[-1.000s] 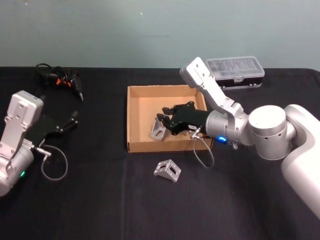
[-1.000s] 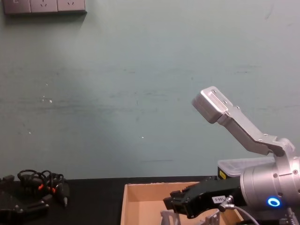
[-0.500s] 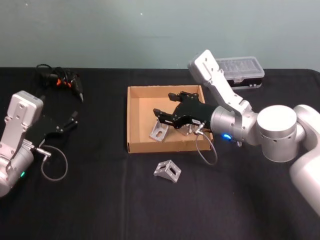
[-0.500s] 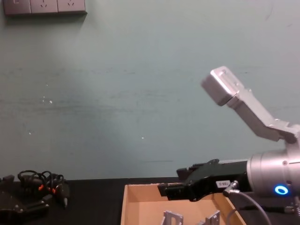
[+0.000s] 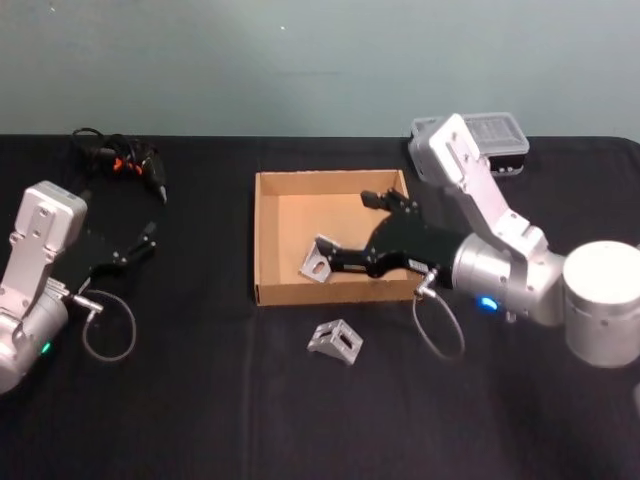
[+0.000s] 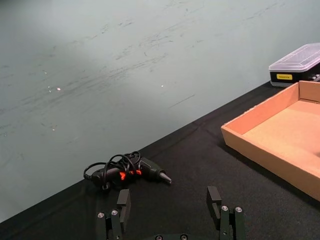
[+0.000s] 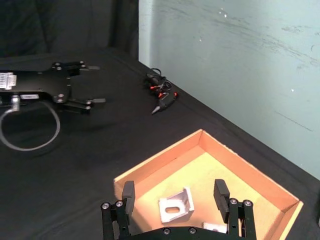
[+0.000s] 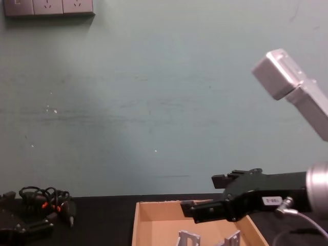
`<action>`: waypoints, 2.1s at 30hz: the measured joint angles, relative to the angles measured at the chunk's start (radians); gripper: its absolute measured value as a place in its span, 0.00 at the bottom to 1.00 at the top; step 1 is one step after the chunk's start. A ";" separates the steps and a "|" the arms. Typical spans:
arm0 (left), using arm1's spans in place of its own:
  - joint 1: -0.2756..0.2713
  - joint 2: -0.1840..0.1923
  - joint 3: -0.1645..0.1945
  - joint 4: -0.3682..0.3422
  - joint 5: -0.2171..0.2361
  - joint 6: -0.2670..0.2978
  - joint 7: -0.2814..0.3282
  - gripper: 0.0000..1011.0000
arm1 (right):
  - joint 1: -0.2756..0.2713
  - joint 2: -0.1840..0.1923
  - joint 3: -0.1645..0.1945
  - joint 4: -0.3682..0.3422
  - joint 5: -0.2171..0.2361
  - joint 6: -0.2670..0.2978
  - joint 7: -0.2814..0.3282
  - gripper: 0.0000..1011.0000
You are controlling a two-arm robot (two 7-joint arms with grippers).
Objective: Use one hand to pick up the angle iron from the table and place it into the box.
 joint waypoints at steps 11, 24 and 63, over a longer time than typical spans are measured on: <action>0.000 0.000 0.000 0.000 0.000 0.000 0.000 0.99 | -0.090 0.071 0.011 -0.129 0.020 0.029 0.005 0.99; 0.000 0.000 0.000 0.000 0.000 0.000 0.000 0.99 | -0.117 0.124 -0.023 -0.144 0.049 0.071 0.065 0.99; 0.000 0.000 0.000 0.000 0.000 0.000 0.000 0.99 | 0.037 0.067 -0.159 0.117 0.066 0.073 0.155 0.99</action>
